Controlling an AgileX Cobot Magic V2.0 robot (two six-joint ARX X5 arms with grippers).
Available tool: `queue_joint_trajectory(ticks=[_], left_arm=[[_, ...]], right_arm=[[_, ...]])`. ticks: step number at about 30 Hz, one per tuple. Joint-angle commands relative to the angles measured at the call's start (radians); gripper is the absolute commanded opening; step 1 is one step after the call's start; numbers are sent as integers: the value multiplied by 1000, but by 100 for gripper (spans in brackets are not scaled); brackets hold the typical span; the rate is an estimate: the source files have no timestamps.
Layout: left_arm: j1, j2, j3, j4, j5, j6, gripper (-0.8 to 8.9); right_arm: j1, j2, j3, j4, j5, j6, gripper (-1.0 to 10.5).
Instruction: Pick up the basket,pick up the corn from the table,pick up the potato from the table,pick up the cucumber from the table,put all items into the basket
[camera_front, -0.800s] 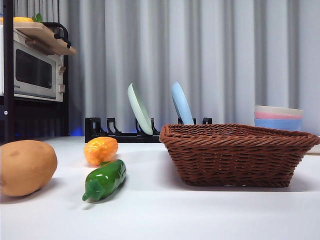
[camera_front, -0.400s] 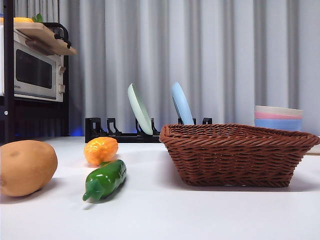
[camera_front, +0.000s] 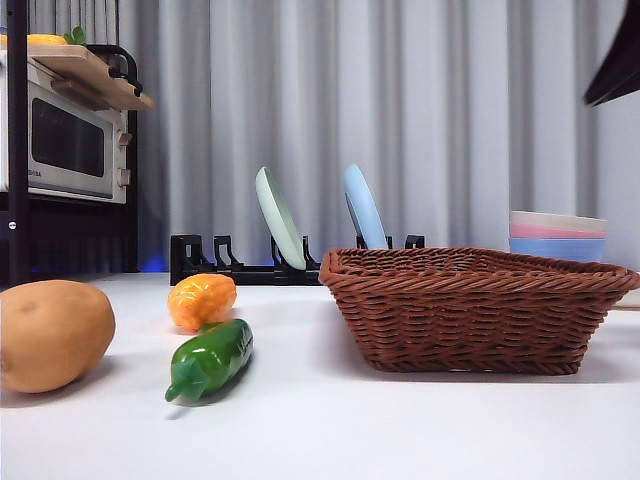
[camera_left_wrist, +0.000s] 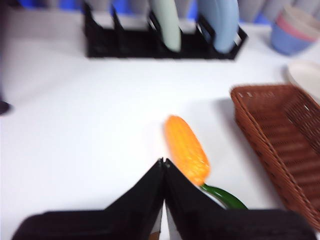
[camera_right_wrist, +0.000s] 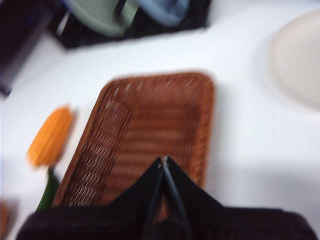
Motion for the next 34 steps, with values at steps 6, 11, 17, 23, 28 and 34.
queue_joint_trajectory(ticks=[6,11,17,23,28,34], left_arm=[[1,148,51,-11,127,2,375],[1,163,52,-16,126,0,409],[1,163,52,-14,126,-1,409],[1,163,52,-22,126,-20,409],[1,163,52,-28,126,-20,409],[0,163,52,-55,126,-20,408]], right_arm=[[1,137,50,-63,-51,-90,413],[0,159,52,-57,-15,-101,440],[0,268,103,-58,34,-105,437],[0,463,169,-57,35,-105,437],[0,608,196,-46,16,-105,432],[0,681,196,12,-31,-104,-2]])
